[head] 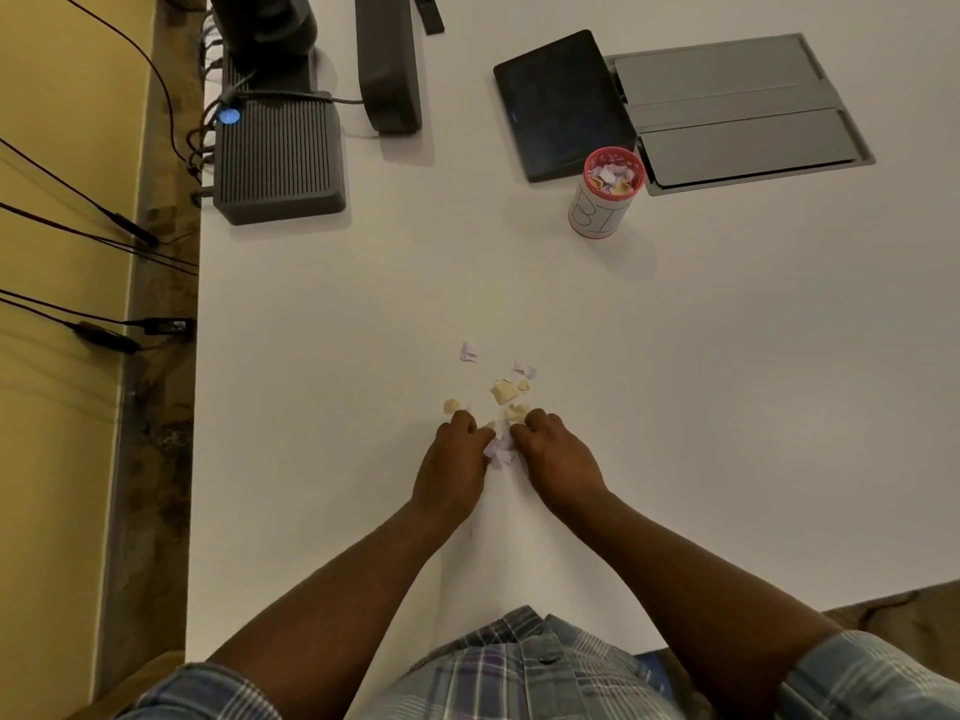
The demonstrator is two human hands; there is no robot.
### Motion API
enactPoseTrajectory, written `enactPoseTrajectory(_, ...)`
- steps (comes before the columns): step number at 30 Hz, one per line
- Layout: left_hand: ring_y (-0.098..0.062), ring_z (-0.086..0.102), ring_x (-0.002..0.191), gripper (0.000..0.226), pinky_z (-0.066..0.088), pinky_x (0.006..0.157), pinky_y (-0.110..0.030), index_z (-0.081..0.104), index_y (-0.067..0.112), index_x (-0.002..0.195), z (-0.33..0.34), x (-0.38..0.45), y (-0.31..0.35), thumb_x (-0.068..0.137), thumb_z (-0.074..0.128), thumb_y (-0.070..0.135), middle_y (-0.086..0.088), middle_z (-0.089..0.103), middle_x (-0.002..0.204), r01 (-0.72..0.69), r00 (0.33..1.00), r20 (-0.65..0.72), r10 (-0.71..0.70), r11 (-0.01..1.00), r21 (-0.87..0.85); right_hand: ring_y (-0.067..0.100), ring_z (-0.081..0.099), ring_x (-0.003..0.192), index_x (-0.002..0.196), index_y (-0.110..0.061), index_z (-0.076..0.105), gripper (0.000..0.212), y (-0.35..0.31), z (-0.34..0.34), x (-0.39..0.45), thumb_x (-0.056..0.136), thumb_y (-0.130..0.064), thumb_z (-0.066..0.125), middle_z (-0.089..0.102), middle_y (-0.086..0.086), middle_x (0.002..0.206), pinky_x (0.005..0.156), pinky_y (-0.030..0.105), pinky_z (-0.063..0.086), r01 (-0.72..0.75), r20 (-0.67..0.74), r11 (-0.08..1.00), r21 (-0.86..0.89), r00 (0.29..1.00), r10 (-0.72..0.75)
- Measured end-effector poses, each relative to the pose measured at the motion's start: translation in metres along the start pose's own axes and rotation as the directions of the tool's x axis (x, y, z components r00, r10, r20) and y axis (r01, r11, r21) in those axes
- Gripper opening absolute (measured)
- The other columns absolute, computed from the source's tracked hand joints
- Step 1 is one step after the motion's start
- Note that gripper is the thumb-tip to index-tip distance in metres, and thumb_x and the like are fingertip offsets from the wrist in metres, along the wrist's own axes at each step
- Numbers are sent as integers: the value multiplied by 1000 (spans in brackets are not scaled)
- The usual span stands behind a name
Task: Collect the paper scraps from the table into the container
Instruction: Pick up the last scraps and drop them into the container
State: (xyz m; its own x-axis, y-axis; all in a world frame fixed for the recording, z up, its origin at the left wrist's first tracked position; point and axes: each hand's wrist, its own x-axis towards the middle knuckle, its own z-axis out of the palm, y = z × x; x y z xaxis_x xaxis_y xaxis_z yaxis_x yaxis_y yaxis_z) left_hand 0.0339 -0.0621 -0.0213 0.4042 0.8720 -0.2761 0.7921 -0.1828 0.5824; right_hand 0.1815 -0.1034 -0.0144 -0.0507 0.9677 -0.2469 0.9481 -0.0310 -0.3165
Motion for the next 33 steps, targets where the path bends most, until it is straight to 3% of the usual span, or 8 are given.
enactPoseTrajectory(3, -25, 59, 100, 15, 53, 79, -38, 67, 6, 87, 2, 1, -8, 91, 55, 14, -12, 63, 102, -40, 999, -15, 40, 999, 3, 27, 54, 87, 104, -7, 62, 16, 2, 0, -1, 90, -6, 55, 58, 12, 98, 58, 33, 40, 10, -5, 1000, -10, 1000, -10)
enactPoseTrajectory(7, -19, 63, 83, 19, 42, 64, -14, 69, 7, 83, -4, 6, -9, 91, 55, 16, -4, 66, 88, 60, 996, -62, -65, 994, -88, 27, 56, 86, 102, -8, 66, 19, 5, -2, 3, 89, -3, 53, 61, 11, 94, 62, 32, 42, -13, -31, 999, 46, 999, 14)
enactPoseTrajectory(11, -21, 60, 62, 20, 52, 60, -39, 67, 3, 64, -18, 15, -5, 82, 61, 6, -12, 65, 65, 41, 991, -121, -54, 994, -105, 29, 59, 73, 86, -11, 70, 21, 11, -6, 10, 81, 2, 55, 61, 7, 79, 57, 28, 36, -113, -75, 976, 187, 989, 129)
enactPoseTrajectory(17, -16, 66, 75, 9, 50, 68, -21, 75, 5, 83, -39, 34, -4, 78, 68, 1, -8, 73, 83, 76, 970, -209, -125, 971, -228, 24, 69, 81, 99, -11, 75, 17, 25, -32, 29, 87, -9, 64, 74, 8, 90, 76, 31, 53, -211, -127, 887, 411, 950, 285)
enactPoseTrajectory(21, -17, 67, 82, 12, 48, 72, -18, 75, 6, 89, -48, 51, -6, 79, 68, 3, -8, 73, 90, 95, 966, -212, -145, 968, -232, 15, 69, 75, 91, -10, 77, 12, 34, -63, 43, 87, -9, 65, 75, 3, 81, 68, 11, 46, -204, -185, 839, 504, 924, 336)
enactPoseTrajectory(24, -19, 67, 83, 12, 47, 72, -18, 75, 5, 89, -52, 64, -5, 80, 67, 4, -9, 73, 90, 98, 966, -218, -140, 976, -194, 13, 67, 72, 86, -9, 77, 11, 42, -90, 60, 86, -10, 66, 75, 3, 79, 67, 16, 48, -195, -226, 801, 567, 898, 378)
enactPoseTrajectory(29, -23, 66, 76, 8, 55, 69, -32, 73, 2, 79, -59, 82, -3, 81, 65, 3, -13, 71, 82, 101, 967, -215, -138, 980, -173, 9, 63, 65, 90, -9, 77, 12, 65, -137, 97, 85, -10, 66, 75, 6, 82, 64, 19, 50, -178, -328, 806, 564, 848, 417)
enactPoseTrajectory(33, -21, 64, 72, 10, 51, 63, -28, 72, 4, 74, -60, 96, -7, 82, 64, 4, -10, 69, 78, 107, 966, -218, -142, 980, -169, 26, 69, 94, 97, -4, 75, 18, 92, -169, 143, 89, -16, 64, 74, 14, 98, 83, 27, 54, -233, -430, 880, 414, 801, 415)
